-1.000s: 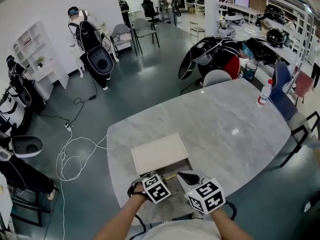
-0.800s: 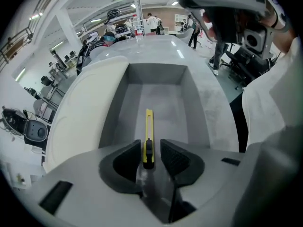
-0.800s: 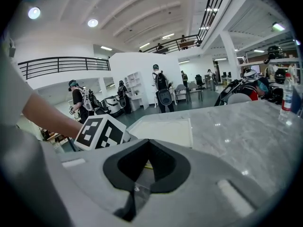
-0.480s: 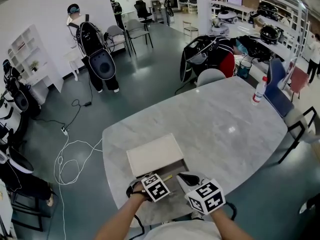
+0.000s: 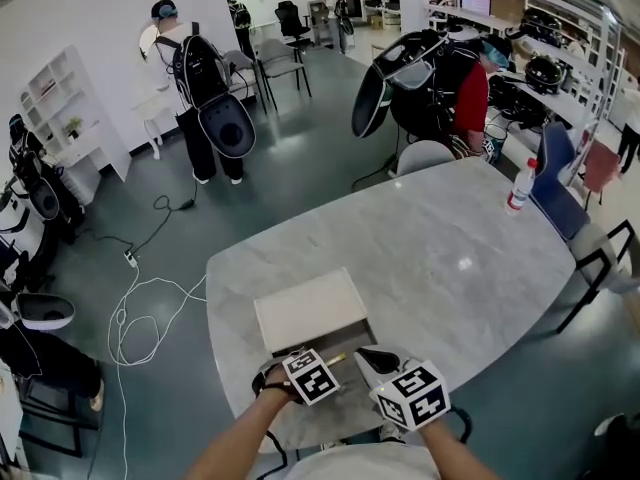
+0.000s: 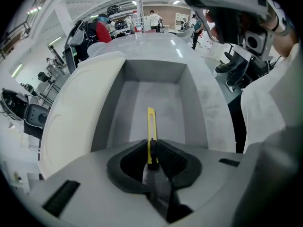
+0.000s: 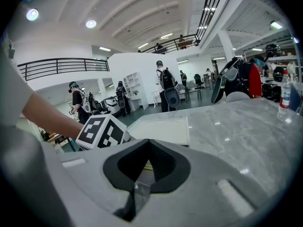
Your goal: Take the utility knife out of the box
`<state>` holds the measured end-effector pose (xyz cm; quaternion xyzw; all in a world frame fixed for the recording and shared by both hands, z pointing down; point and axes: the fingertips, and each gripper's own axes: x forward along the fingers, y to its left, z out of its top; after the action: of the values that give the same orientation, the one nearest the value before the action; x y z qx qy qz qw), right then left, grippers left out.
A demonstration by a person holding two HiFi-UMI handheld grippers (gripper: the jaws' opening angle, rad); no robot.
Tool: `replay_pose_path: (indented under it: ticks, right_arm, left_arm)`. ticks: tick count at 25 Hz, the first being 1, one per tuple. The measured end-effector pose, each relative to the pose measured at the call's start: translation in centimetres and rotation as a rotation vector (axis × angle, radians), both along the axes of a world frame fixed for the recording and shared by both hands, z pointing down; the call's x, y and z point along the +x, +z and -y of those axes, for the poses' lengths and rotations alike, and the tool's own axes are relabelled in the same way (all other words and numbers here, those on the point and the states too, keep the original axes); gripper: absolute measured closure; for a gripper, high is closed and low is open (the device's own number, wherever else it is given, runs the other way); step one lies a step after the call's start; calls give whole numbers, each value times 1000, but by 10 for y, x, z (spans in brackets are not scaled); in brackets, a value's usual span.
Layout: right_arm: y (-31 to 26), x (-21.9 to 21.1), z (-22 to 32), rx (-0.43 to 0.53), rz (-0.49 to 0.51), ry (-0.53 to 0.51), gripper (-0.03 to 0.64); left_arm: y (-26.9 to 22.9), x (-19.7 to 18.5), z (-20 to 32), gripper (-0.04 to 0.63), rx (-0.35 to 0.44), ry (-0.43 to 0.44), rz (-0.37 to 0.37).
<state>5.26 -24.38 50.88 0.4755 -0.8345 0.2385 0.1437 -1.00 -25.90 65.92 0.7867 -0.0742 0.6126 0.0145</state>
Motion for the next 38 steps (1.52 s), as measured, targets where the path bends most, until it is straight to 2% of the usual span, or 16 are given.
replay_pose_path:
  ticks: [4,16,20,25,35,38]
  right_arm:
    - [-3,-3,-2,-1,4,-5,612]
    - [-6,-9,-2,9,14,-41,612]
    - [-11,-8,1,22,20,-59,612]
    - [-18,-24,6,36,22,-74,612]
    - [-38,-30,12,75,23,-100,612]
    - [-44,-29,12,94,21,-103,612]
  left_arm:
    - [-10,-1,0,534,30,-26,-28]
    - [-51,7,1,534,112,-175,-201]
    - [-71,8,5,534,145,-260,-275]
    - [-96,-9,11,534,170,-371,-380]
    - [-143,-28,22,534,249,-604,-591]
    - [-154,-32,21,534,263,-678,-673]
